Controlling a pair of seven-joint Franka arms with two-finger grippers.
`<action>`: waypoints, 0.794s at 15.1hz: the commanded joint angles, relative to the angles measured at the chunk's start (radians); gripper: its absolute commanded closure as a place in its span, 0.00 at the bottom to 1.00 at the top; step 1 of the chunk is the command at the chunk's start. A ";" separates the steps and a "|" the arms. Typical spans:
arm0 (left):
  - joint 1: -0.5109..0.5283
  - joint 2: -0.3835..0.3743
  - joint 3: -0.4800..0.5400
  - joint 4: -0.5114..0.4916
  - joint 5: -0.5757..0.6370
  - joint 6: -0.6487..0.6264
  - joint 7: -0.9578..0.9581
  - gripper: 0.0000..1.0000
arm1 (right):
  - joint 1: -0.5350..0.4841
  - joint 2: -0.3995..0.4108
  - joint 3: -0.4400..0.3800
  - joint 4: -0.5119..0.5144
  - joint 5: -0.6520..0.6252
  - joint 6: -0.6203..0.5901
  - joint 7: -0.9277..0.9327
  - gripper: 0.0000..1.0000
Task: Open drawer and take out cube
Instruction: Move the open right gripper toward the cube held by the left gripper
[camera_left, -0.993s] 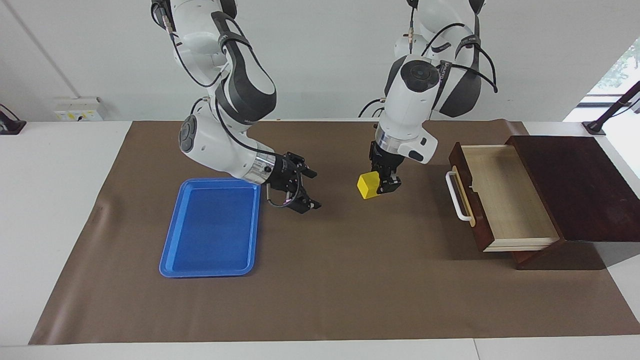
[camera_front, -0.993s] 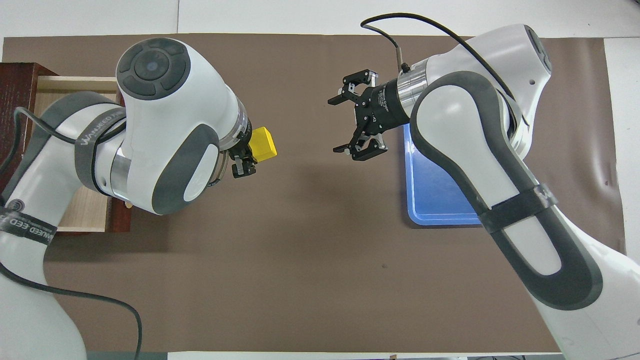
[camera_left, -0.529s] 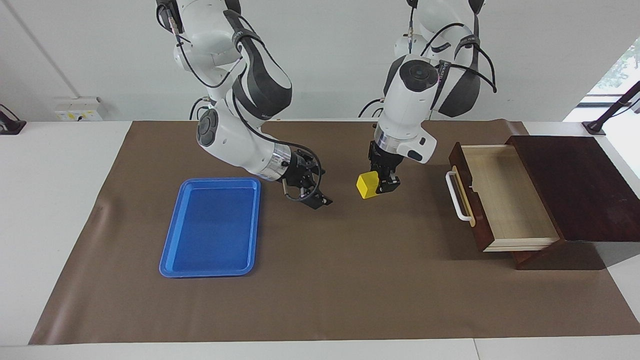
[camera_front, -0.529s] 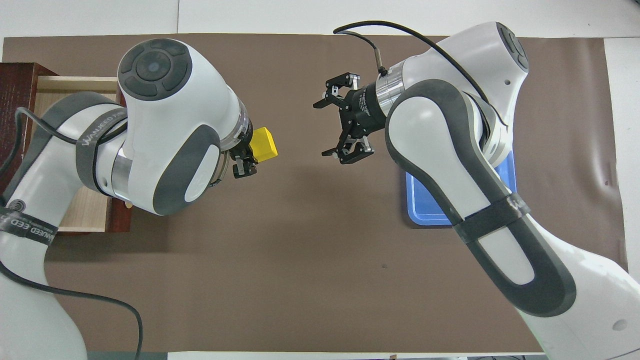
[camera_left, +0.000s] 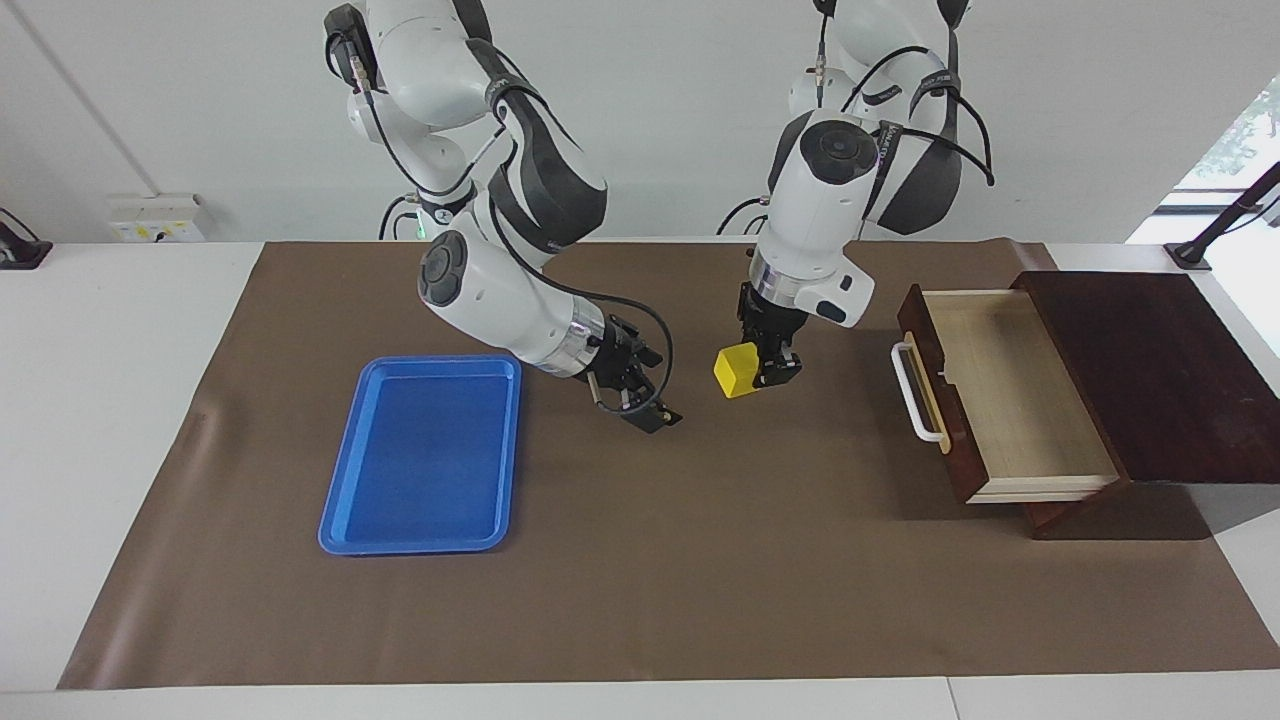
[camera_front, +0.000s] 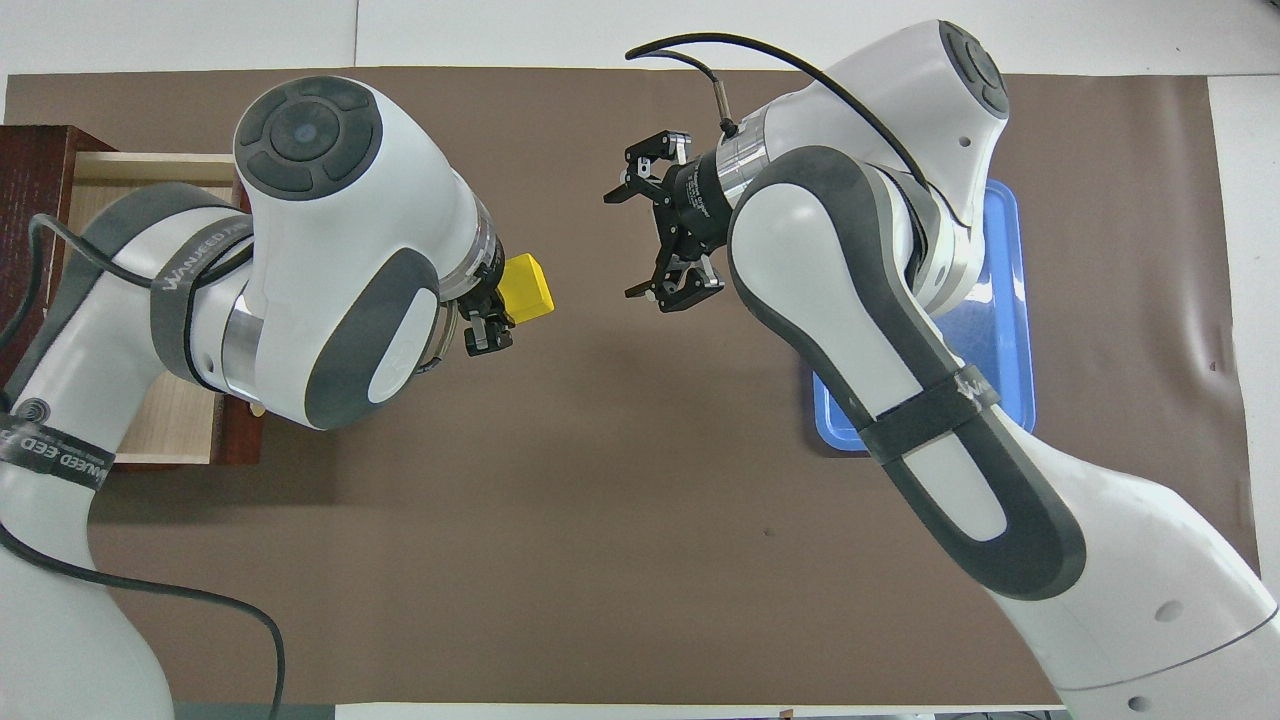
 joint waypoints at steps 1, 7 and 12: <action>-0.017 0.013 0.016 0.022 -0.006 0.002 -0.017 1.00 | 0.010 0.035 -0.001 0.054 -0.036 -0.032 0.005 0.00; -0.016 0.013 0.016 0.019 -0.003 0.014 -0.028 1.00 | 0.031 0.034 0.004 0.054 -0.049 -0.041 0.005 0.01; -0.016 0.013 0.016 0.017 -0.003 0.020 -0.033 1.00 | 0.031 0.039 0.004 0.069 -0.049 -0.036 0.005 0.01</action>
